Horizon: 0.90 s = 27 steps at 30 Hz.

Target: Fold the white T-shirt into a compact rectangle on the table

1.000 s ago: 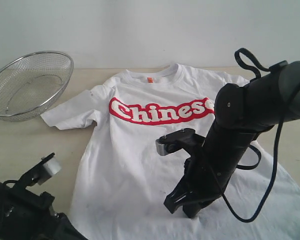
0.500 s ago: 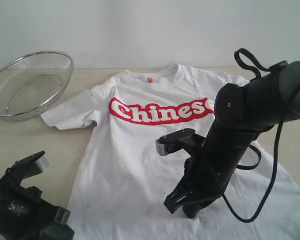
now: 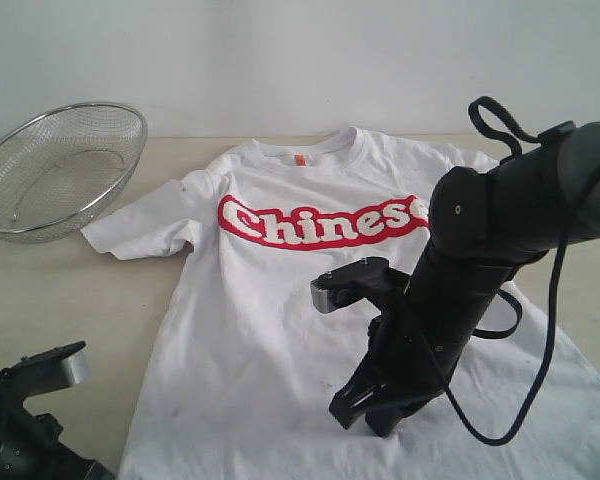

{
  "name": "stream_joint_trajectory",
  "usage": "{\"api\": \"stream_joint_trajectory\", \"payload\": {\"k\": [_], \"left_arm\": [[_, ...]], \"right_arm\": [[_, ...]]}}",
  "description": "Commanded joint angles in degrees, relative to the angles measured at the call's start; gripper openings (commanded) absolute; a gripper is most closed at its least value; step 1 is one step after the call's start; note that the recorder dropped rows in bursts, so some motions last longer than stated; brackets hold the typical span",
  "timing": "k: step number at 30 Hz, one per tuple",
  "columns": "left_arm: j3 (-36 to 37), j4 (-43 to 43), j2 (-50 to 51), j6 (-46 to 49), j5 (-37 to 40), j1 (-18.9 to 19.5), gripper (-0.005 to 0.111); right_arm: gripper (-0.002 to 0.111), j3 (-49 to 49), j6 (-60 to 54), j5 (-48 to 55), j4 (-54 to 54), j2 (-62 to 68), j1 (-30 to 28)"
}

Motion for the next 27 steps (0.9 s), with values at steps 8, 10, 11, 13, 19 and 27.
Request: {"api": "stream_joint_trajectory", "payload": {"k": [8,10,11,13,19,27], "left_arm": [[-0.82,1.08,-0.36,0.28,0.21,-0.18,0.049],[-0.90,1.21,-0.36,-1.51,0.21,-0.18,0.060],[-0.90,1.21,-0.36,-1.77,0.11,-0.18,0.063],[-0.90,0.74,-0.36,-2.04,0.11,-0.18,0.064],[-0.90,-7.44,0.53,-0.03,1.88,-0.18,0.063],[-0.90,-9.21,3.96,0.91,3.27,-0.18,0.063]], "right_arm": [[0.000,0.18,-1.08,0.38,-0.44,0.16,0.00],[0.000,0.18,-1.08,0.38,-0.44,0.16,0.00],[0.000,0.18,-1.08,0.38,-0.44,0.16,0.00],[0.000,0.18,-1.08,0.38,-0.44,0.16,0.00],[0.000,0.18,-1.09,0.15,-0.44,0.16,0.00],[0.000,0.18,-1.72,0.05,-0.44,0.16,0.00]]}}
